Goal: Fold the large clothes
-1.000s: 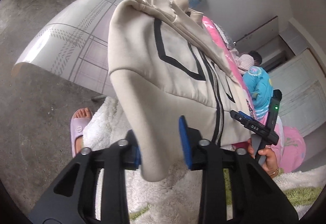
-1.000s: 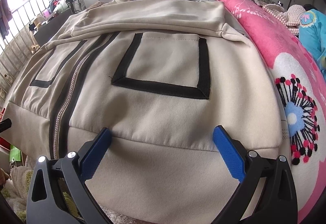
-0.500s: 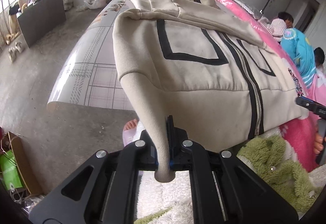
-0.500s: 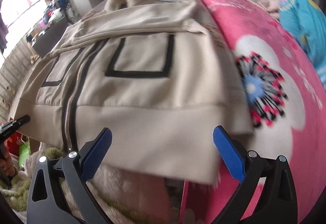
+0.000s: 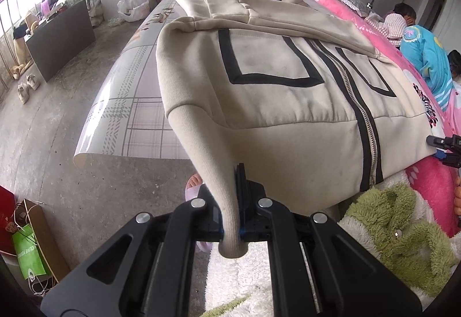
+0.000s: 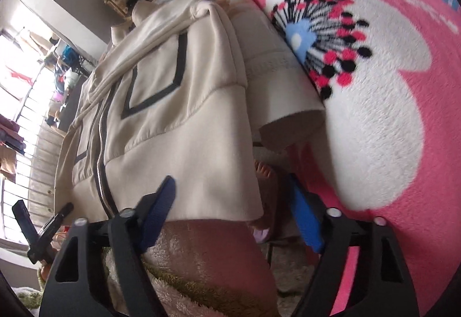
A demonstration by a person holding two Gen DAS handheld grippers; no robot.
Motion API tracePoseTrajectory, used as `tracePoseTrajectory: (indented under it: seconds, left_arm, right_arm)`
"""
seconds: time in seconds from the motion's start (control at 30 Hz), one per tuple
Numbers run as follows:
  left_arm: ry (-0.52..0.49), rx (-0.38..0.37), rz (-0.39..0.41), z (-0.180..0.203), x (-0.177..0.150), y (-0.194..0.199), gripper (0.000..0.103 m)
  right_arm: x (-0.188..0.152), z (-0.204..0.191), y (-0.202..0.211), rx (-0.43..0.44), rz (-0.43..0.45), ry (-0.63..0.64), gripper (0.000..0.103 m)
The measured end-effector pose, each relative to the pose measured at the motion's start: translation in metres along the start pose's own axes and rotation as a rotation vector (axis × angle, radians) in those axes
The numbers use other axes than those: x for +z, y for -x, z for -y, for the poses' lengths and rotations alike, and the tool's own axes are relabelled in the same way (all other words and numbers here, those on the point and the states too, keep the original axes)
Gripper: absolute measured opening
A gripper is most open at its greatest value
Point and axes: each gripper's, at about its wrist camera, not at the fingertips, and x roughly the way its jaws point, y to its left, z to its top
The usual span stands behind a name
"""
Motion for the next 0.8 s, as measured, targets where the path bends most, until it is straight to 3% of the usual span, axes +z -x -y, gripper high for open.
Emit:
tracePoseTrajectory:
  seconds: [0.03, 0.1, 0.17, 0.27, 0.43, 0.6, 0.8]
  left_arm:
    - [-0.003, -0.001, 0.006, 0.0, -0.001, 0.0, 0.006]
    - [-0.004, -0.007, 0.019, -0.001, -0.003, 0.001, 0.006]
    - [-0.003, -0.025, 0.04, -0.001, -0.001, 0.009, 0.005]
    - [0.003, -0.067, 0.076, -0.001, 0.006, 0.024, 0.004]
    - [0.083, -0.199, 0.13, -0.013, 0.037, 0.039, 0.004]
    - [0.161, -0.225, 0.143, -0.031, 0.079, 0.028, 0.004]
    - [0.247, -0.238, 0.107, -0.045, 0.125, -0.002, 0.005]
  right_arm:
    - [-0.001, 0.0, -0.005, 0.011, -0.034, 0.007, 0.05]
    - [-0.004, -0.005, -0.008, -0.003, -0.069, 0.035, 0.019]
    - [-0.007, -0.015, -0.001, -0.03, -0.075, 0.095, 0.009]
    - [-0.004, -0.033, 0.022, -0.022, -0.039, 0.163, 0.006]
    - [0.018, -0.056, 0.054, 0.073, 0.077, 0.196, 0.006]
    - [0.06, -0.059, 0.052, 0.145, 0.173, 0.138, 0.006]
    - [0.116, -0.062, 0.032, 0.193, 0.225, 0.084, 0.006]
